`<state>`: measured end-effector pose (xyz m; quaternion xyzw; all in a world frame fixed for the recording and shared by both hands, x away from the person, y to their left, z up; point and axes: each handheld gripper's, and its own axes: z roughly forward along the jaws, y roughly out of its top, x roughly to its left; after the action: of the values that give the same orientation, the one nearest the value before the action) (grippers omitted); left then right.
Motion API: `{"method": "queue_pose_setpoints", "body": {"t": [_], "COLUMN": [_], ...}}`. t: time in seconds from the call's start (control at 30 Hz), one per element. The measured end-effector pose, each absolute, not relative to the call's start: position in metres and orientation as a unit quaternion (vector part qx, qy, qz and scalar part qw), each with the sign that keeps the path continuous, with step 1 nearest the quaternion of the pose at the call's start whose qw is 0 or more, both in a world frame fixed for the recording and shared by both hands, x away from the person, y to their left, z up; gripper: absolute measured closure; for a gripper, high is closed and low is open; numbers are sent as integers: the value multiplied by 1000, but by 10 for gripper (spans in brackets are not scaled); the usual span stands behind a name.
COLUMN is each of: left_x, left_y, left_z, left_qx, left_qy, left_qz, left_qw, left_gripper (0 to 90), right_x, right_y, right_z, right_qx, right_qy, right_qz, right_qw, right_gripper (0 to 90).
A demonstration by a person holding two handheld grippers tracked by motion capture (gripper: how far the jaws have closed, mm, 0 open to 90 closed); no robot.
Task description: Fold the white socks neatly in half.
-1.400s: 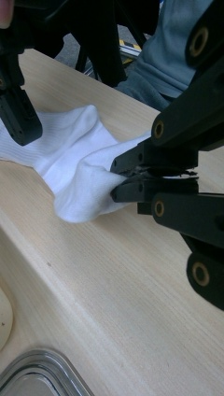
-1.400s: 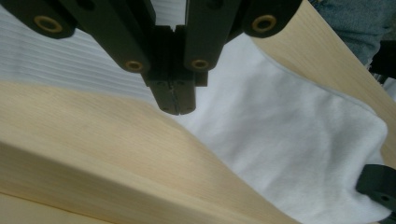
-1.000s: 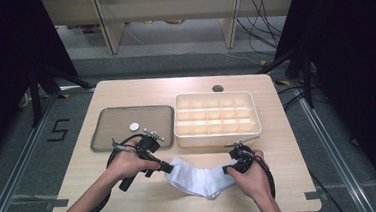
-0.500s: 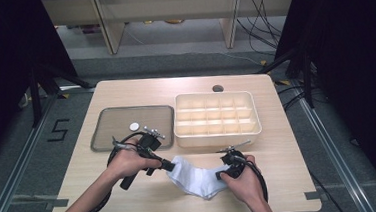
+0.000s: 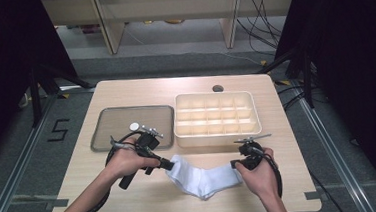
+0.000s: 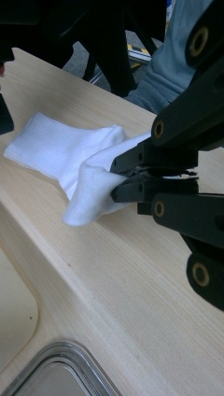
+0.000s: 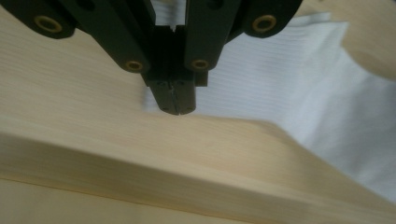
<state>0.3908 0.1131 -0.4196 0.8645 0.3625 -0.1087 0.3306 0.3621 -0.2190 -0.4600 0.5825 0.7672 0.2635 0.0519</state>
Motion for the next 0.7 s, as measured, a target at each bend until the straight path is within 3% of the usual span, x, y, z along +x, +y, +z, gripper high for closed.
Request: {"method": "queue_pose_setpoints", "body": {"t": [0.17,0.7], "left_x": [391,392], "left_y": [112,110], "left_z": [-419,-415], "left_qx": [864,864], "left_qy": [362,359], "left_qz": [-108,-106], "left_qw": [332,336], "left_gripper": [863,863], "right_x": [362,365], "right_y": [-230,-211], "right_z": [-466,-477], "right_qx": [596,586], "right_qy": [764,780], "right_qz": [243,216], "right_qw": [51,38], "right_gripper": [900,900]}}
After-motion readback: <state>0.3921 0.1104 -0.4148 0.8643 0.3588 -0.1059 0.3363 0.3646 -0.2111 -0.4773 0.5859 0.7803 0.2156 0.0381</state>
